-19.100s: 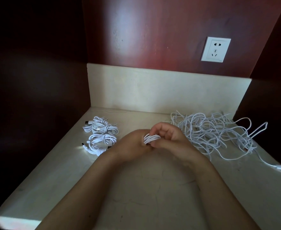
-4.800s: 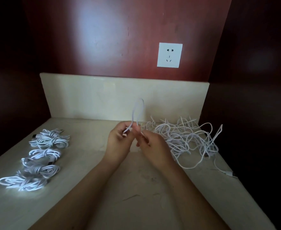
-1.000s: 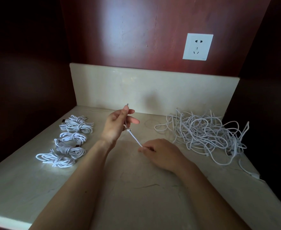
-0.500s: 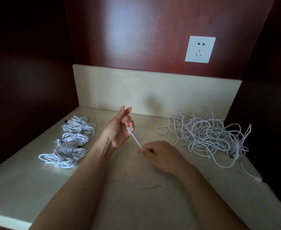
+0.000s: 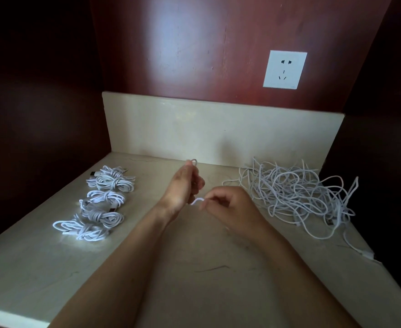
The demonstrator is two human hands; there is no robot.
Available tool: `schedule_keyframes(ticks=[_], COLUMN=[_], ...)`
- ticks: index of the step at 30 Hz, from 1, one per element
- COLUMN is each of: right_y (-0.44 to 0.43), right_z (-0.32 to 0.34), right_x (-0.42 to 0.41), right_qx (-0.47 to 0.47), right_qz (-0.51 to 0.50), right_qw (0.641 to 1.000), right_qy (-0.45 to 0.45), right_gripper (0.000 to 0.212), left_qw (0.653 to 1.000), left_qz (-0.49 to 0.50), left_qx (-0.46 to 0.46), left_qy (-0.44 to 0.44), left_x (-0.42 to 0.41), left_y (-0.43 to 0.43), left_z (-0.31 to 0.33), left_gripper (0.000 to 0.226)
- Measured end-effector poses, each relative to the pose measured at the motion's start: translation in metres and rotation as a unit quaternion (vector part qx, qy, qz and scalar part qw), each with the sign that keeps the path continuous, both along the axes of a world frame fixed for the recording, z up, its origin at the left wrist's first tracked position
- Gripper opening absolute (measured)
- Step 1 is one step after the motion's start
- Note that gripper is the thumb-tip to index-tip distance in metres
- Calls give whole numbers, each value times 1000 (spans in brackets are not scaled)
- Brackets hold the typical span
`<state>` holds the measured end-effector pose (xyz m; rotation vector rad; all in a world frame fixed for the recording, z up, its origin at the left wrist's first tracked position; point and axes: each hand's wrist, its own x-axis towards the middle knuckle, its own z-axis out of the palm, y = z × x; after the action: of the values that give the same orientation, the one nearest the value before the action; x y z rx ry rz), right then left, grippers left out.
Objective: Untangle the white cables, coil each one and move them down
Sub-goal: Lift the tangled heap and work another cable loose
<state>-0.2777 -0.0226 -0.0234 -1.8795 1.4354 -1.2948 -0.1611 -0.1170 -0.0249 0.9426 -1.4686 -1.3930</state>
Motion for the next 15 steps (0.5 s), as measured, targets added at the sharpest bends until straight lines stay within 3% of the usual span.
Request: schedule_keyframes(ticks=[5, 9, 12, 15], right_y=[-5, -13, -15, -14], right_z=[4, -10, -12, -10], right_x=[-11, -23, -27, -26], right_qx=[-28, -64, -67, -31], right_qz=[-54, -112, -124, -96], right_qw=[995, 988, 983, 987], right_qy=[-74, -88, -119, -123], right_gripper=[19, 9, 18, 19], left_qw=[976, 948, 927, 903], left_qz=[-184, -287, -326, -380], left_qx=[16, 104, 161, 171], left_qy=[-113, -88, -91, -102], left_x=[-8, -8, -8, -5], left_y=[12, 15, 15, 16], left_z=[-4, -3, -1, -1], left_gripper=[51, 42, 32, 40])
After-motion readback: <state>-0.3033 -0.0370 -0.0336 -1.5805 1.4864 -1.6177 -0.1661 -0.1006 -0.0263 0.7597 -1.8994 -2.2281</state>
